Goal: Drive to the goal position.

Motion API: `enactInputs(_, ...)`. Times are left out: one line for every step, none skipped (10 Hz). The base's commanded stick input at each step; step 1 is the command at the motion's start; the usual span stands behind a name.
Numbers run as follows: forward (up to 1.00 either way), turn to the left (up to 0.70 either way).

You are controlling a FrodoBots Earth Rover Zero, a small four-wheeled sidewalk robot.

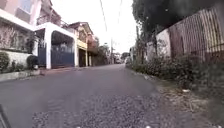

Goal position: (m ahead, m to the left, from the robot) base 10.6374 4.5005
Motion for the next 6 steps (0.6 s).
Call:
enactInputs(1.00,0.00)
enactInputs(1.00,0.00)
enactInputs(1.00,0.00)
enactInputs(1.00,0.00)
enactInputs(1.00,0.00)
enactInputs(1.00,0.00)
